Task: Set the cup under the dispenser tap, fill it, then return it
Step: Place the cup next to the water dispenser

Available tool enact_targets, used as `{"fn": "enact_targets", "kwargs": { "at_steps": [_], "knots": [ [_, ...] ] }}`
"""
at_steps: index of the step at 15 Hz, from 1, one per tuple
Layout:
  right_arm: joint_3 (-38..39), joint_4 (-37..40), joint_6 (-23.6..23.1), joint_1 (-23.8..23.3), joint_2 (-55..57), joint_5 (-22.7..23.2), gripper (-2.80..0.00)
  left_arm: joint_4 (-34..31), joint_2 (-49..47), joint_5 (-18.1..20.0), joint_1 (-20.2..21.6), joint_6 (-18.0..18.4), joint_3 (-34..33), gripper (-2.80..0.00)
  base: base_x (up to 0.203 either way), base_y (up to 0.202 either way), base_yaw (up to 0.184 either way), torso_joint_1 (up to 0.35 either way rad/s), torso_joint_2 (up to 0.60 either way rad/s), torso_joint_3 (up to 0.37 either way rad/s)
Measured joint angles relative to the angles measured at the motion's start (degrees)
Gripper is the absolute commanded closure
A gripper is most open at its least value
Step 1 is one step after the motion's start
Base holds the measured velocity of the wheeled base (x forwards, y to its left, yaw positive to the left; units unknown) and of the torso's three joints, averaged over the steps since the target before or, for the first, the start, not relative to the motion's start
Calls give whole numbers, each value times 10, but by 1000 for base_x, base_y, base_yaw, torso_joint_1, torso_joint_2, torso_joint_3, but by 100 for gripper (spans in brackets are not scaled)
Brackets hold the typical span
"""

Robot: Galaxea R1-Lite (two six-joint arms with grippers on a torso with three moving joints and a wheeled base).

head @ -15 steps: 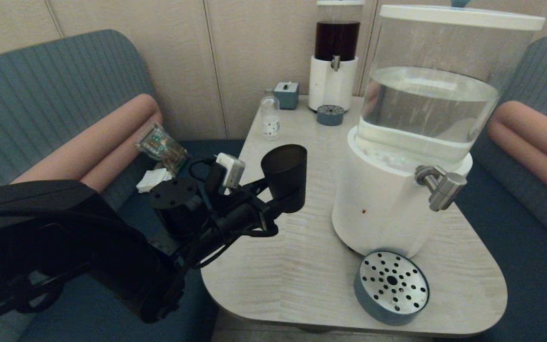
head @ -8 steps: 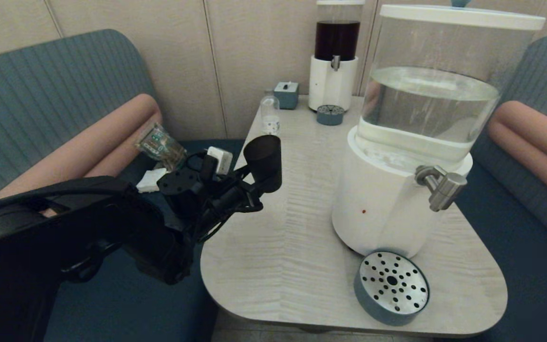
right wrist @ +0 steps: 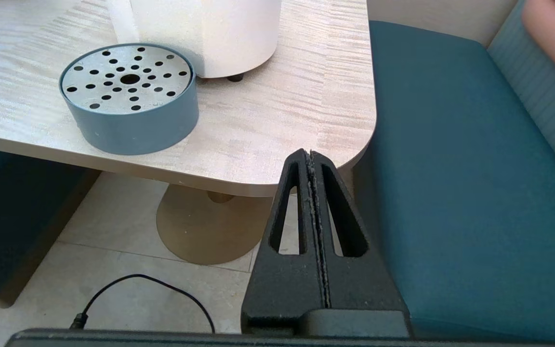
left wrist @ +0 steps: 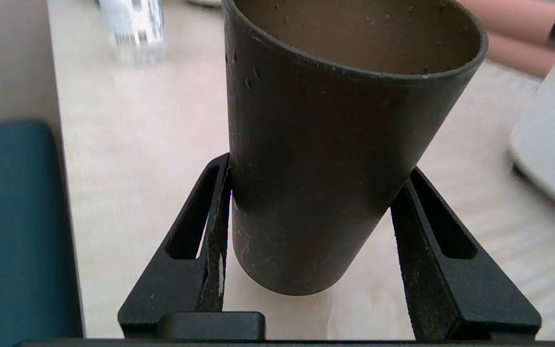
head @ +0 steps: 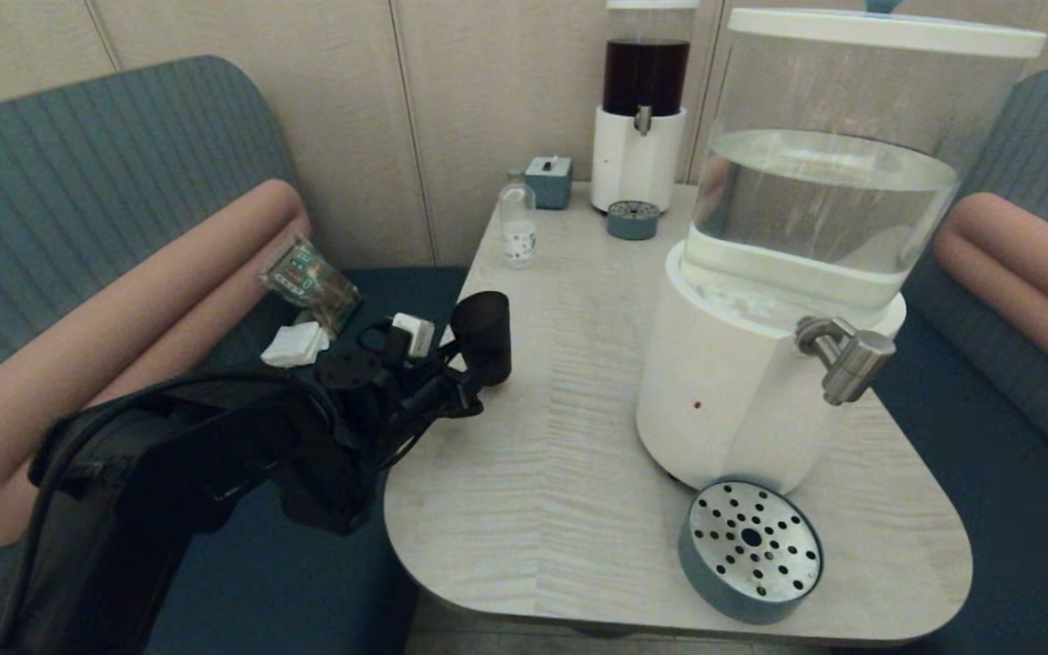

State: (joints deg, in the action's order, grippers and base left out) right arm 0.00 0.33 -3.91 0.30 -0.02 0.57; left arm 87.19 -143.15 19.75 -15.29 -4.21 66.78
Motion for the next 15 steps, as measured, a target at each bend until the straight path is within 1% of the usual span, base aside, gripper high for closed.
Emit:
{"fn": "enact_targets", "kwargs": {
  "at_steps": [5,15],
  "knots": [
    [0,0,0,0,0,0,0,3,-26,3,1,4,2,0,0,0,0,0,0,0],
    [0,0,0,0,0,0,0,1,-29,3,1,7,2,0,0,0,0,0,0,0]
  ]
}}
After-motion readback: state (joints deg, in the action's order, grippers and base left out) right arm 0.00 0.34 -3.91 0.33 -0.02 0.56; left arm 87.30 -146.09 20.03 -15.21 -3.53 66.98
